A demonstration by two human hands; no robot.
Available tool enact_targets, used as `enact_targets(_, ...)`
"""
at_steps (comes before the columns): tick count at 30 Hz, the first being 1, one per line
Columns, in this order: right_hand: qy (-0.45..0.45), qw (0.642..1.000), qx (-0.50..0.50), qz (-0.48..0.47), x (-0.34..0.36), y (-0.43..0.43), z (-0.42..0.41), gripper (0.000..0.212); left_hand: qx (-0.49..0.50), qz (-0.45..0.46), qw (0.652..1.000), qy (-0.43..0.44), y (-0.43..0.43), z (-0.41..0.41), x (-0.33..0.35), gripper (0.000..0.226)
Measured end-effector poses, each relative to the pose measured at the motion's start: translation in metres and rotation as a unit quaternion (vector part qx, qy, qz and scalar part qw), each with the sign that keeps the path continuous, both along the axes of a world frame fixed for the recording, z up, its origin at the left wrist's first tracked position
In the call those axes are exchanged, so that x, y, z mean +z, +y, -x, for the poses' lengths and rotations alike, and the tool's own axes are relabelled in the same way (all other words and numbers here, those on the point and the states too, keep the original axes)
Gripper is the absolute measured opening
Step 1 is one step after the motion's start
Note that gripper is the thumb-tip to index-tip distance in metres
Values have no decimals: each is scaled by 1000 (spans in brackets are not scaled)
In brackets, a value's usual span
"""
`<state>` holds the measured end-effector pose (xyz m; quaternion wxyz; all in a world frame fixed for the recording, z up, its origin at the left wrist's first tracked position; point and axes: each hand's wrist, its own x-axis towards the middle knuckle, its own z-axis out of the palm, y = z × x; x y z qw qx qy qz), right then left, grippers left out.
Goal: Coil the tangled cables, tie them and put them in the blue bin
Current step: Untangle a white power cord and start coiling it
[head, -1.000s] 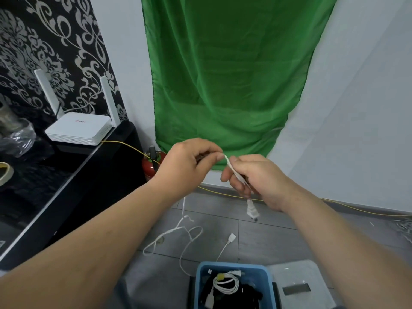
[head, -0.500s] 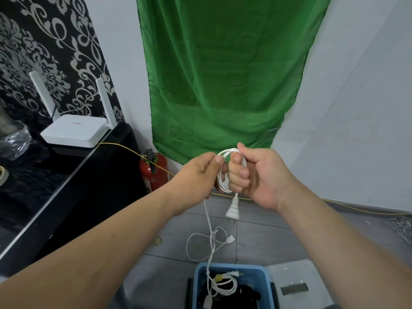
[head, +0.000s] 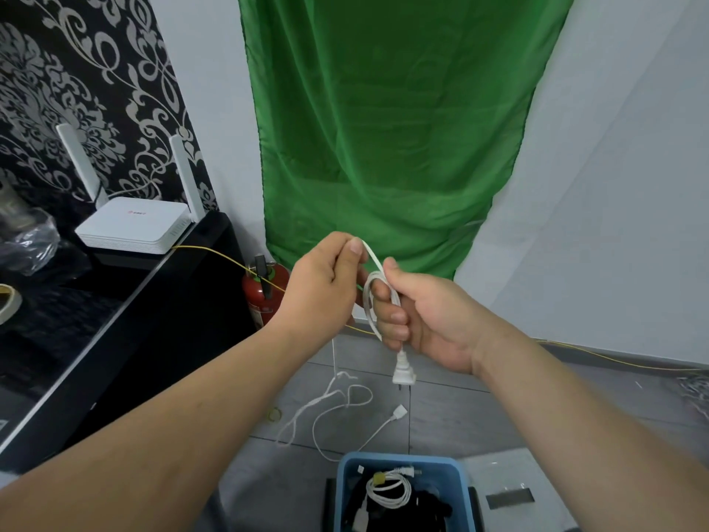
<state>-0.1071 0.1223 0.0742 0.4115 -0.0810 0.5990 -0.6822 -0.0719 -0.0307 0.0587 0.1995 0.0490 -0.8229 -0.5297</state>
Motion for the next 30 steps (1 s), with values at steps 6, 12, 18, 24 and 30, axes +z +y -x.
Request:
enact_targets(6, -32, 987, -113, 108, 4, 0, 5, 46, -114, -15, 975, -191, -1, -1, -13, 28)
enact_targets(12, -71, 923, -283, 249, 8, 9, 21, 40, -271, 153, 875, -372, -3, -9, -67, 14)
enact_targets(18, 51, 923, -346, 158, -5, 29, 35, 30, -351, 259, 833, -341, 17, -23, -55, 20)
enact_targets(24, 234, 923, -284, -112, -19, 49, 36, 26, -260, 252, 923, -129, 9, -10, -15, 23)
enact_targets(30, 262, 941, -57, -205, -13, 34, 18, 47, -89, 135, 987, 11, -12, 2, -6, 21)
